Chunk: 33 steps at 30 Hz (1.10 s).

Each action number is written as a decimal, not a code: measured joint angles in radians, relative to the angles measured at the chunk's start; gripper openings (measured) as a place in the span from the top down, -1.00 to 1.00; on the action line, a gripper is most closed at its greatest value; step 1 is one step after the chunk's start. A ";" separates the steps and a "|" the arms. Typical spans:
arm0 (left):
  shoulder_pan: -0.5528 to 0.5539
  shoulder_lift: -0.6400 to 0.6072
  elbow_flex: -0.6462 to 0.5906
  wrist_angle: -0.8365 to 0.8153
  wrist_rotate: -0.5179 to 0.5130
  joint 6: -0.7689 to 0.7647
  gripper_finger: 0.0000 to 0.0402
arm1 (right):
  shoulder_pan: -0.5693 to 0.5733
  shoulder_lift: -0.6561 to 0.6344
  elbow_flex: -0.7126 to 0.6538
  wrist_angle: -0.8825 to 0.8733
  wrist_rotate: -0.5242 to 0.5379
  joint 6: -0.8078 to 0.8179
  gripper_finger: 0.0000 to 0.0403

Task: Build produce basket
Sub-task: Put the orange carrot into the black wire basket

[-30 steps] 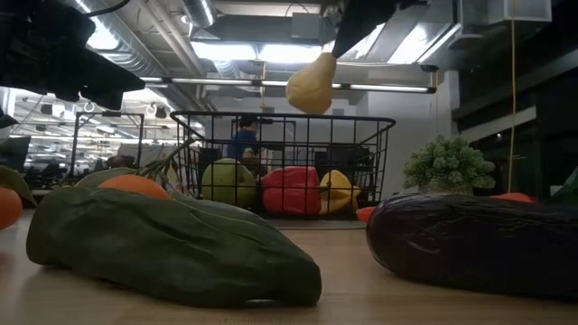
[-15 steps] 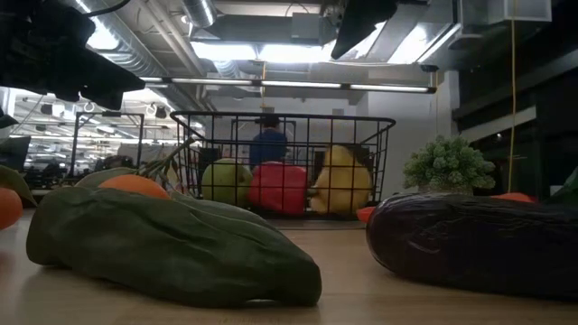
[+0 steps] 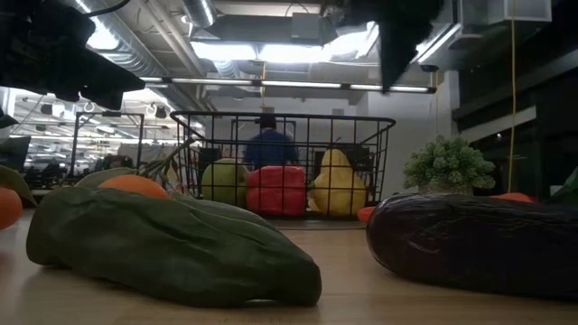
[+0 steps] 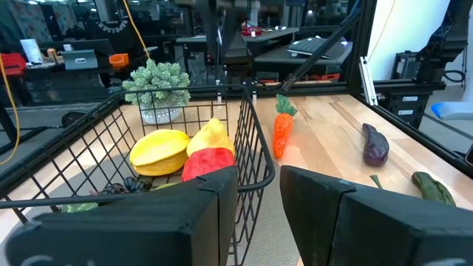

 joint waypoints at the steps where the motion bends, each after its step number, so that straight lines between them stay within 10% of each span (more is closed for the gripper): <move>1: 0.000 0.000 0.000 0.000 0.000 0.000 0.53 | 0.005 0.000 -0.020 -0.019 -0.004 0.022 0.64; 19: 0.000 0.000 0.000 0.000 0.000 0.000 0.53 | 0.178 0.002 -0.410 0.167 -0.252 0.252 0.65; 33: 0.000 0.000 0.000 0.000 0.000 0.000 0.53 | 0.210 0.002 -0.432 0.466 -0.278 0.175 0.65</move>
